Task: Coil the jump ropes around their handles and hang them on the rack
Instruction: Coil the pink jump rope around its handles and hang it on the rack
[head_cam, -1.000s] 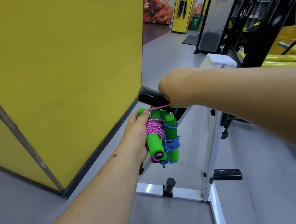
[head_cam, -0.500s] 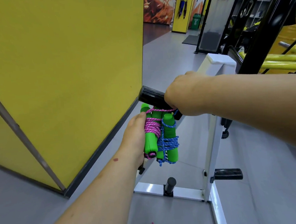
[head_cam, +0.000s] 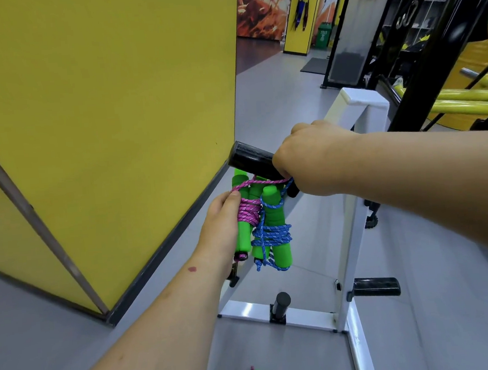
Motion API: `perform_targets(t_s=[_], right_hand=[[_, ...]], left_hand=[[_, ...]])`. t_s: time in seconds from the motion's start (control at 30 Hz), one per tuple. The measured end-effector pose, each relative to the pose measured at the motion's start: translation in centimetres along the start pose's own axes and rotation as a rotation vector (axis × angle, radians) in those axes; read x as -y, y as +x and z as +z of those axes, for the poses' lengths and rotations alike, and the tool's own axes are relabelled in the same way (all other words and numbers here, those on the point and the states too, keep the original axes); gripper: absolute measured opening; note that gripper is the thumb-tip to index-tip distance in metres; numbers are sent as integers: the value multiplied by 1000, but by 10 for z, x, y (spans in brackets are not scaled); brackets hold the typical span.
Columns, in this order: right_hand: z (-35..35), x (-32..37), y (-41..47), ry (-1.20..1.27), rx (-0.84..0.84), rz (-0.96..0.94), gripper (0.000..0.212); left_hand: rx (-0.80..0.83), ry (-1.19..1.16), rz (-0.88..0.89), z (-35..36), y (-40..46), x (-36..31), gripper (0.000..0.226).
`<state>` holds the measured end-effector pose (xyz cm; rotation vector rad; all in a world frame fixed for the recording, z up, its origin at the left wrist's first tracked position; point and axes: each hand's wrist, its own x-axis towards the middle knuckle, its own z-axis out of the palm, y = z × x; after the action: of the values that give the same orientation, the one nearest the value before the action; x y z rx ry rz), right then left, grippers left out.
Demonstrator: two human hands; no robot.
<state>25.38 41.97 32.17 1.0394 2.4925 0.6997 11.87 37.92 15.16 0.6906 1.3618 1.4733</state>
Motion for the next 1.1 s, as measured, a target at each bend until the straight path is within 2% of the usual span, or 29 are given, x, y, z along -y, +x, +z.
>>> perform_targets(t_s=[0.07,0.37,0.57,0.8,0.93,1.1], right_hand=[[1,0,-1,4,-12,4,16],[2,2,-3,-1,-63,5,19],[2,2,-2,2,-63,10,19],[7,2,1,26,-94,1,24],[7,1,2,53,-115,-16,26],[9,0,4,89,-146,-35,27]], left_hand=[[-10,27,4,-2,-1,2,50],[-9,56,-1,-8,-7,3,47],[-11,53,-24,-10,-5,4,25],[-34,58,-62,-10,-7,7,21],[-47,46,-83,-12,-7,10,26],[-60,54,-68,-12,-9,7,53]])
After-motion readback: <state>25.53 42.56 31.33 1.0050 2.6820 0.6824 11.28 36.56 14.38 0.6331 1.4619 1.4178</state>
